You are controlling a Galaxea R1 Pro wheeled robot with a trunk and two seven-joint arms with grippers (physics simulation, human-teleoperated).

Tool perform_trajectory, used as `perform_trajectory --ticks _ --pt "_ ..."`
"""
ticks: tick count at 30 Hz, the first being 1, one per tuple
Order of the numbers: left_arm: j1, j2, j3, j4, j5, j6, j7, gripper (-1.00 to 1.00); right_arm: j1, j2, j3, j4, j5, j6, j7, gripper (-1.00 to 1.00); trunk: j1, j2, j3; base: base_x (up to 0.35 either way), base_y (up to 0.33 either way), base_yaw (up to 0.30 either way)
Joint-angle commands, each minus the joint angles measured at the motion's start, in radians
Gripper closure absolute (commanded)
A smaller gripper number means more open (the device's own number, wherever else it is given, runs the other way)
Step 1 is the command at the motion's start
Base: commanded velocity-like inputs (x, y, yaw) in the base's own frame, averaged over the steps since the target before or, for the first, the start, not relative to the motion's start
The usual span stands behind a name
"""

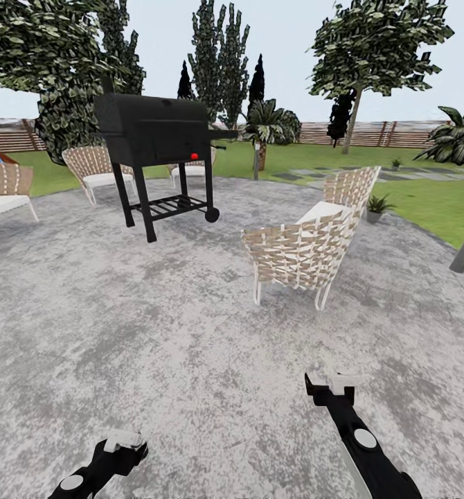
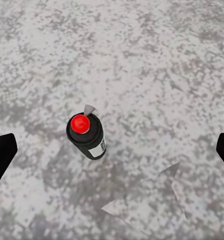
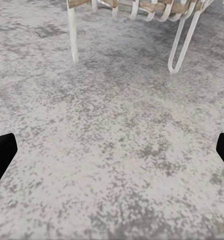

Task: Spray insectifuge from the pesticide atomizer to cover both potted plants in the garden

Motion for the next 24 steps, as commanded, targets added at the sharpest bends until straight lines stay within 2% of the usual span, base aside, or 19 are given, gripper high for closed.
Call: perform_trajectory --ticks 1,12,19,24 --pt "-0.001 0.0 -0.002 0.001 -0.004 -0.004 -0.001 -1.0 0.0 0.0 0.0 0.0 0.001 -0.003 0.0 -1.0 0.0 -0.001 -0.001 0.0 0.0 0.0" --pt "-0.001 0.0 -0.001 0.0 -0.003 -0.006 0.0 -1.0 0.0 0.0 0.0 0.0 0.001 -0.003 0.0 -1.0 0.0 -0.001 -0.001 0.002 0.002 0.0" --pt "-0.001 0.0 0.001 -0.001 -0.002 -0.006 0.0 -1.0 0.0 0.0 0.0 0.0 0.001 -0.002 0.0 -1.0 0.0 -0.001 -0.001 0.059 0.156 0.0" --pt "-0.001 0.0 0.005 -0.001 -0.003 -0.006 0.001 -1.0 0.0 0.0 0.001 0.0 0.001 -0.003 0.0 -1.0 0.0 -0.001 -0.001 0.01 0.041 0.0"
